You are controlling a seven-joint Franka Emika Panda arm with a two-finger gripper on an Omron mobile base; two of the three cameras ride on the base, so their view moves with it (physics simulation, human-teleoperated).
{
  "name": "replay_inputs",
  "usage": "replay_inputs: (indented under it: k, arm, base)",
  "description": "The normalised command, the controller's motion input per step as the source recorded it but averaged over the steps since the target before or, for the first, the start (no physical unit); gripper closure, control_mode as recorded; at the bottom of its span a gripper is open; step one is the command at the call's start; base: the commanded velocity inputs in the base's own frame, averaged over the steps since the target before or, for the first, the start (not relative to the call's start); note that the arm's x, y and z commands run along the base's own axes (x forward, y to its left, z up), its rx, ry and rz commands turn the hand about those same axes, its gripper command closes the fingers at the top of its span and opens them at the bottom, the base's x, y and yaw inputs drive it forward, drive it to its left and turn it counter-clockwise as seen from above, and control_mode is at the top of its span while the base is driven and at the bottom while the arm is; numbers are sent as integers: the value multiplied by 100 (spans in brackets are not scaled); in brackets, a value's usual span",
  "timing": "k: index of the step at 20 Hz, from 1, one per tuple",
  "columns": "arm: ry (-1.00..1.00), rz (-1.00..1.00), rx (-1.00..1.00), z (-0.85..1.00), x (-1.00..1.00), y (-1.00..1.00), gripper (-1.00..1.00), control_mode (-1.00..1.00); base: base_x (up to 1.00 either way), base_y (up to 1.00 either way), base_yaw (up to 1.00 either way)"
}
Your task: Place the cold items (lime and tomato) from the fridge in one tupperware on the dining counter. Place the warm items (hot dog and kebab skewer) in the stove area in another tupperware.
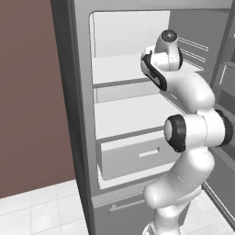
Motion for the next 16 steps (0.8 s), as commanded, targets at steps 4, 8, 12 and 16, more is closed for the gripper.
replay_inputs:
  k: [4,8,12,16]
  arm:
    - [-36,-15,6,-13,-91,0,100,-100]
    - [-79,-14,10,0,-100,0,100,-100]
    - [-49,-5,3,25,-100,0,100,-100]
    - [-2,0,0,28,-100,0,100,-100]
  base:
    - [0,0,0]
    - [0,0,0]
    - [0,0,0]
    - [0,0,0]
